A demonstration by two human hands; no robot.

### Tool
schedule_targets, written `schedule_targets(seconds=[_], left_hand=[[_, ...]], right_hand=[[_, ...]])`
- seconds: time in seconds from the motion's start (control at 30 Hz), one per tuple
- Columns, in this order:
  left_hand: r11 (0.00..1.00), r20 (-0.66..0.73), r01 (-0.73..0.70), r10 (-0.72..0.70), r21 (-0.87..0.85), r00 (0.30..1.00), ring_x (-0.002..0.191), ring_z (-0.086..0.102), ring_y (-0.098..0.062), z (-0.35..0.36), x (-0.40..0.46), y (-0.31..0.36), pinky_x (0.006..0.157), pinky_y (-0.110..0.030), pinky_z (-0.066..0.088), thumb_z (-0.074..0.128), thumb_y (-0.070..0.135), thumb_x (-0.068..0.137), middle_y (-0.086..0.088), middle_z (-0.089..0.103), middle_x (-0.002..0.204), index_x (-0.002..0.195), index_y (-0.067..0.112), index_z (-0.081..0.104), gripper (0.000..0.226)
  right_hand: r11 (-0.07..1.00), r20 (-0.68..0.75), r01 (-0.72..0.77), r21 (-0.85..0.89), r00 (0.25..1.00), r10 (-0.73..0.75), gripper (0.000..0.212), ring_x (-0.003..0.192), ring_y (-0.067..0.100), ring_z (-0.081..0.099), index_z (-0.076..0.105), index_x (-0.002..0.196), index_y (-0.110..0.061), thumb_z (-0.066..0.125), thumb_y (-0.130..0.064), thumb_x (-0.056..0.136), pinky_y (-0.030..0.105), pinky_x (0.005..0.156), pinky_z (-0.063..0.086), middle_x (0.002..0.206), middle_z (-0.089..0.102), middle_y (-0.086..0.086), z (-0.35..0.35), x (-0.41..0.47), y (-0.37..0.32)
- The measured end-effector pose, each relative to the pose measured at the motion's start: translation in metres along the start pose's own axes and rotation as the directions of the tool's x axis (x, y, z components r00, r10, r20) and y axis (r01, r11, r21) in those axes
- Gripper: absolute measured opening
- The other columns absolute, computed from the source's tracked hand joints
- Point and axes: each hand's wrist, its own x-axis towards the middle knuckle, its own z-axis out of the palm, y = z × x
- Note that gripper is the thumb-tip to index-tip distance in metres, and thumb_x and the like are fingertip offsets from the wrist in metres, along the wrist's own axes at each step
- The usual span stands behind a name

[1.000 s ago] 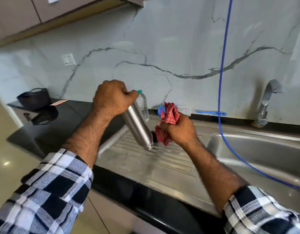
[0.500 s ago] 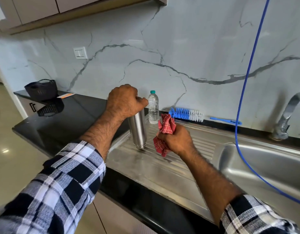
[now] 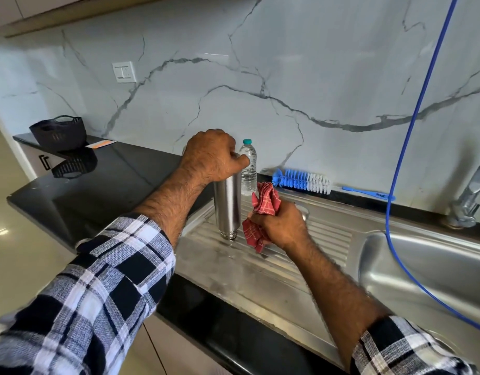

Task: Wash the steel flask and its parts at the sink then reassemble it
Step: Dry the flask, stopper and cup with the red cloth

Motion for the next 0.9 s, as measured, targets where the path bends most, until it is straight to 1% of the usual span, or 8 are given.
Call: schedule_targets(seconds=[0.2, 0.33, 0.47, 0.53, 0.67, 0.77, 0.83, 0.9], left_hand=[[0.999, 0.023, -0.005, 0.004, 0.035, 1.0, 0.08, 0.065, -0.019, -0.001, 0.005, -0.001, 0.071, -0.035, 0.057, 0.056, 0.076, 0.082, 0.006, 0.069, 0.085, 0.089, 0.026, 0.074, 0.053], [1.0, 0.04, -0.009, 0.008, 0.025, 0.999, 0.083, 0.064, -0.017, 0.001, 0.005, -0.003, 0.07, -0.032, 0.051, 0.059, 0.075, 0.085, 0.011, 0.065, 0.085, 0.094, 0.028, 0.073, 0.05], [1.0, 0.02, -0.018, 0.018, 0.0, 1.0, 0.083, 0.061, -0.015, 0.003, 0.004, -0.002, 0.069, -0.031, 0.046, 0.061, 0.073, 0.085, 0.016, 0.058, 0.08, 0.1, 0.026, 0.073, 0.051], [1.0, 0.012, -0.022, 0.022, 0.005, 1.0, 0.083, 0.058, -0.014, 0.002, 0.004, 0.0, 0.07, -0.031, 0.044, 0.061, 0.073, 0.086, 0.016, 0.055, 0.081, 0.103, 0.025, 0.073, 0.052], [1.0, 0.004, -0.01, 0.01, 0.004, 1.0, 0.088, 0.058, -0.016, 0.002, 0.002, 0.0, 0.074, -0.033, 0.048, 0.06, 0.074, 0.085, 0.009, 0.067, 0.097, 0.112, 0.024, 0.072, 0.058], [1.0, -0.01, -0.02, 0.02, 0.011, 1.0, 0.107, 0.062, -0.023, 0.0, 0.0, 0.001, 0.086, -0.04, 0.053, 0.06, 0.074, 0.086, 0.0, 0.07, 0.115, 0.124, 0.023, 0.07, 0.064], [0.999, -0.044, -0.045, 0.045, 0.022, 0.998, 0.118, 0.058, -0.027, -0.004, -0.002, 0.004, 0.095, -0.044, 0.05, 0.061, 0.069, 0.089, -0.002, 0.068, 0.122, 0.128, 0.02, 0.068, 0.063], [0.997, -0.095, -0.08, 0.081, 0.011, 0.992, 0.12, 0.056, -0.028, -0.01, -0.004, 0.012, 0.097, -0.045, 0.047, 0.062, 0.062, 0.091, -0.003, 0.068, 0.123, 0.127, 0.018, 0.07, 0.058]], right_hand=[[1.0, -0.003, -0.004, -0.013, 1.0, 0.004, 0.023, 0.077, 0.002, 0.067, 0.06, 0.09, -0.034, 0.083, -0.029, 0.09, 0.024, 0.068, 0.052, 0.084, 0.069, -0.015, -0.003, 0.003, -0.001], [1.0, -0.013, -0.018, 0.025, 1.0, 0.018, 0.024, 0.08, 0.003, 0.068, 0.062, 0.095, -0.033, 0.085, -0.031, 0.088, 0.027, 0.074, 0.055, 0.086, 0.07, -0.015, -0.001, 0.003, -0.001], [0.998, -0.001, -0.024, 0.051, 1.0, 0.024, 0.022, 0.073, -0.002, 0.064, 0.064, 0.098, -0.031, 0.084, -0.028, 0.089, 0.018, 0.06, 0.046, 0.083, 0.067, -0.017, 0.001, -0.001, -0.004], [0.998, -0.001, -0.028, 0.058, 1.0, 0.028, 0.023, 0.073, -0.003, 0.063, 0.065, 0.102, -0.03, 0.084, -0.029, 0.089, 0.017, 0.058, 0.044, 0.082, 0.067, -0.018, 0.002, -0.001, -0.007], [0.993, -0.022, -0.036, 0.111, 0.999, 0.038, 0.039, 0.081, 0.002, 0.069, 0.066, 0.121, -0.023, 0.085, -0.029, 0.087, 0.028, 0.075, 0.056, 0.092, 0.072, -0.015, 0.001, -0.002, -0.013], [0.988, -0.033, -0.029, 0.152, 0.999, 0.034, 0.046, 0.092, 0.01, 0.072, 0.065, 0.126, -0.022, 0.086, -0.026, 0.086, 0.036, 0.087, 0.059, 0.105, 0.075, -0.009, -0.005, -0.004, -0.016], [0.979, -0.046, -0.048, 0.198, 0.997, 0.058, 0.044, 0.096, 0.015, 0.073, 0.067, 0.123, -0.023, 0.087, -0.024, 0.084, 0.039, 0.089, 0.061, 0.107, 0.076, -0.007, -0.013, -0.005, -0.017], [0.963, -0.055, -0.06, 0.262, 0.996, 0.077, 0.039, 0.095, 0.017, 0.076, 0.068, 0.118, -0.024, 0.087, -0.022, 0.083, 0.038, 0.083, 0.063, 0.105, 0.078, -0.005, -0.023, -0.006, -0.017]])
